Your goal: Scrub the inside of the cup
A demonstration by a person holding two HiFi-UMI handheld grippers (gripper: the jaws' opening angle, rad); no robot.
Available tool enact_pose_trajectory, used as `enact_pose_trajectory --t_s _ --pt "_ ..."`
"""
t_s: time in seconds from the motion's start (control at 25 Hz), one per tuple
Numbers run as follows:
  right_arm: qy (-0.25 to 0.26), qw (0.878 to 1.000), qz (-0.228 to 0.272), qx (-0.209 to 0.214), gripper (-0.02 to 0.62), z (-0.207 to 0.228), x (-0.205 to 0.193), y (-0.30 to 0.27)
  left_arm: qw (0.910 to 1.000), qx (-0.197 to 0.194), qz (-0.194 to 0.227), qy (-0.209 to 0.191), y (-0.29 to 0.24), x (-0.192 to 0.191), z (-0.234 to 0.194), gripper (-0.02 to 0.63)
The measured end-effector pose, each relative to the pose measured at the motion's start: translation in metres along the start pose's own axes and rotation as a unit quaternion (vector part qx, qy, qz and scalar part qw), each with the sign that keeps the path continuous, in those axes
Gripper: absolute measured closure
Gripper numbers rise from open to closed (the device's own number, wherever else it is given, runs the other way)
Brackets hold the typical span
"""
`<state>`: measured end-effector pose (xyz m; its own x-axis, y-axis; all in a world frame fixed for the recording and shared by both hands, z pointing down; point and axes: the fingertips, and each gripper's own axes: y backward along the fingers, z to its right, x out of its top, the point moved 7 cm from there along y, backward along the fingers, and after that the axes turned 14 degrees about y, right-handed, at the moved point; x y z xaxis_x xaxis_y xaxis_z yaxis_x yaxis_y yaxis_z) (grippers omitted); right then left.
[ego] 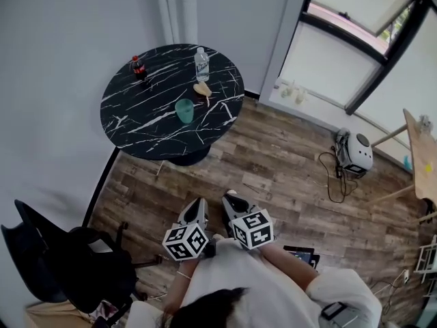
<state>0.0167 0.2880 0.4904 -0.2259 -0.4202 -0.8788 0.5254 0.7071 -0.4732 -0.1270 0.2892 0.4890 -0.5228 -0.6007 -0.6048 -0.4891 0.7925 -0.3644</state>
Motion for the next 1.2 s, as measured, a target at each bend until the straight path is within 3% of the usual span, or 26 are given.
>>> enact_pose_trajectory --t_s 0.4,1.2 --pt "0.006 1.000 0.003 0.022 0.558 0.028 0.021 -0.040 0.9994 0.032 0.003 -0.011 -0.033 0.022 -0.008 0.597" --pt "-0.005 0.998 0.003 0.056 0.557 0.135 0.074 -0.121 0.9972 0.072 0.016 -0.008 -0.146 0.084 -0.001 0.597"
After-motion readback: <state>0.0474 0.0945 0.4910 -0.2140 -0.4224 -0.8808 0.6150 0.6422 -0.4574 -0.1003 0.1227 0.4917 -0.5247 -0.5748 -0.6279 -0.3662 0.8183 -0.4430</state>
